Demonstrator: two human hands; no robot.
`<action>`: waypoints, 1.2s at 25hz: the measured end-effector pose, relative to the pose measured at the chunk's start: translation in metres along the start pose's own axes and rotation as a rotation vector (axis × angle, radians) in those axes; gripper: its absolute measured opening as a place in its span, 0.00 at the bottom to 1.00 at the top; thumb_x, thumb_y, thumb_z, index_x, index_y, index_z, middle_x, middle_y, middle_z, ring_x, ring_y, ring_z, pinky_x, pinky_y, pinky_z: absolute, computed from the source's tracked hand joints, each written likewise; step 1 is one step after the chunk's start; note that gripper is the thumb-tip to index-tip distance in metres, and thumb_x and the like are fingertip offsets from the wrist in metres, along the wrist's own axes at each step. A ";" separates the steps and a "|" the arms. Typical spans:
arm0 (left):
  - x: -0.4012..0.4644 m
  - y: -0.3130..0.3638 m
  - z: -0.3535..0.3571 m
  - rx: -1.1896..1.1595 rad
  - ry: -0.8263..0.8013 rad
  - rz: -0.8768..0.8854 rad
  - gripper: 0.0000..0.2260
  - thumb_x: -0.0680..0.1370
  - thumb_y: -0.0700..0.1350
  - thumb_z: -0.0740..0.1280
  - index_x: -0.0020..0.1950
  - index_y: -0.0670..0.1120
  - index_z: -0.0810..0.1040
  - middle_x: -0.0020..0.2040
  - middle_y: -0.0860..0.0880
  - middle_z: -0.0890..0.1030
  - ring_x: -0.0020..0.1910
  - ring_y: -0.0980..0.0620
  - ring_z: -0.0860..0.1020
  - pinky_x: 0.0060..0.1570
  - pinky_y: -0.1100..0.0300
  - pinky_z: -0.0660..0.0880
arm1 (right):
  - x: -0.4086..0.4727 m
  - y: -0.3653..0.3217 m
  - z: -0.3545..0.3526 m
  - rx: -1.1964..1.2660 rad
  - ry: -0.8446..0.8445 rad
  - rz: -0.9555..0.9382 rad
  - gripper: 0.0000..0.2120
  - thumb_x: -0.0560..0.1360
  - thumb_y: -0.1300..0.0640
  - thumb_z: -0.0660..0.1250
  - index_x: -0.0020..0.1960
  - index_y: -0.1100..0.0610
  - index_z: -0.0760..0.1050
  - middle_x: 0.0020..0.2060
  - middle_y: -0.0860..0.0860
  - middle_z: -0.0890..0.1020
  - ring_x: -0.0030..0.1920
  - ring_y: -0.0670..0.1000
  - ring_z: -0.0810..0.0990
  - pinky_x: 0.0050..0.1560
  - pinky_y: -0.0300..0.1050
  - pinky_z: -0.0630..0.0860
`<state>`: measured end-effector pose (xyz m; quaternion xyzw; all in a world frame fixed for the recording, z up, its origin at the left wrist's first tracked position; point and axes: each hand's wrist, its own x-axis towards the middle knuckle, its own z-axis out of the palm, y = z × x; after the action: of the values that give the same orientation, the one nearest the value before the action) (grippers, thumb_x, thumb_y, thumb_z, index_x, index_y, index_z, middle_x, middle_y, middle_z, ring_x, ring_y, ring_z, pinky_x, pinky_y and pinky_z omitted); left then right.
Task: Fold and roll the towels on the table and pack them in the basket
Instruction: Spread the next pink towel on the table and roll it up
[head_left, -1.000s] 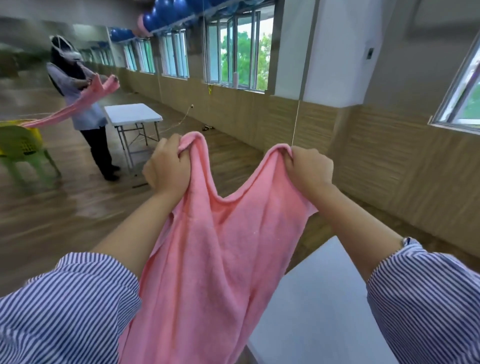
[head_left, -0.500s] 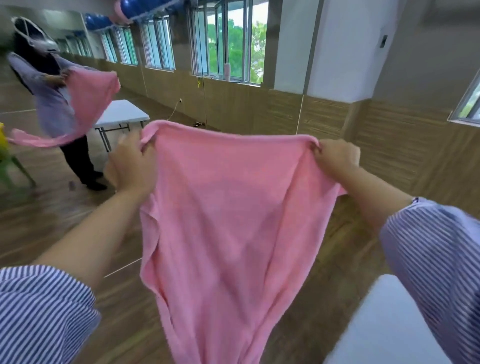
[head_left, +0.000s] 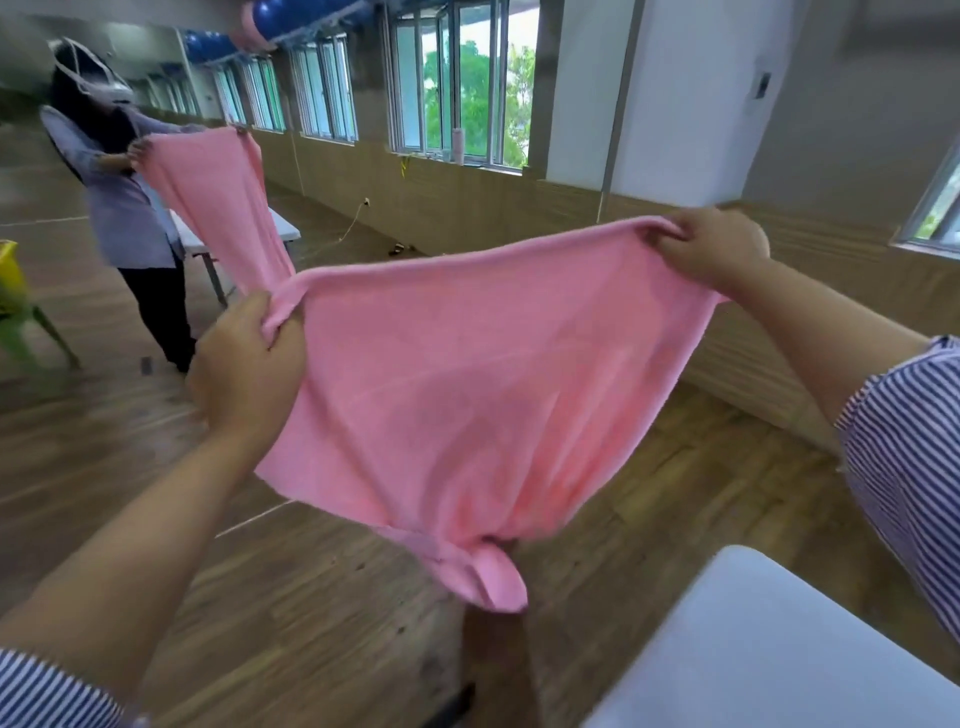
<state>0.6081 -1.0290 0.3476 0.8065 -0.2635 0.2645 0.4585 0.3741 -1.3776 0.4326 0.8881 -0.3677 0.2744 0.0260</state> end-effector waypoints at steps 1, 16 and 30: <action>-0.028 0.002 -0.005 -0.020 -0.026 -0.015 0.14 0.78 0.47 0.61 0.37 0.41 0.66 0.32 0.44 0.69 0.34 0.40 0.68 0.33 0.50 0.65 | -0.017 0.013 0.001 -0.013 -0.045 -0.037 0.15 0.77 0.43 0.58 0.46 0.50 0.78 0.37 0.52 0.77 0.40 0.55 0.73 0.39 0.45 0.67; -0.394 0.014 0.003 -0.275 -0.802 -0.264 0.06 0.67 0.55 0.68 0.43 0.60 0.79 0.28 0.61 0.77 0.27 0.63 0.71 0.33 0.64 0.70 | -0.241 0.257 0.086 -0.226 -0.579 -0.122 0.13 0.64 0.72 0.63 0.32 0.54 0.75 0.35 0.54 0.75 0.43 0.59 0.77 0.43 0.50 0.74; -0.522 0.124 -0.080 -0.230 -0.944 -0.221 0.06 0.73 0.41 0.71 0.40 0.53 0.80 0.31 0.56 0.77 0.30 0.61 0.70 0.34 0.64 0.67 | -0.382 0.349 0.011 -0.074 -0.575 -0.180 0.13 0.66 0.75 0.60 0.45 0.65 0.79 0.36 0.50 0.73 0.41 0.54 0.74 0.42 0.41 0.63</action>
<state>0.1342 -0.9181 0.1089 0.8056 -0.3828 -0.2103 0.4002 -0.0749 -1.3907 0.1758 0.9570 -0.2893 -0.0052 -0.0226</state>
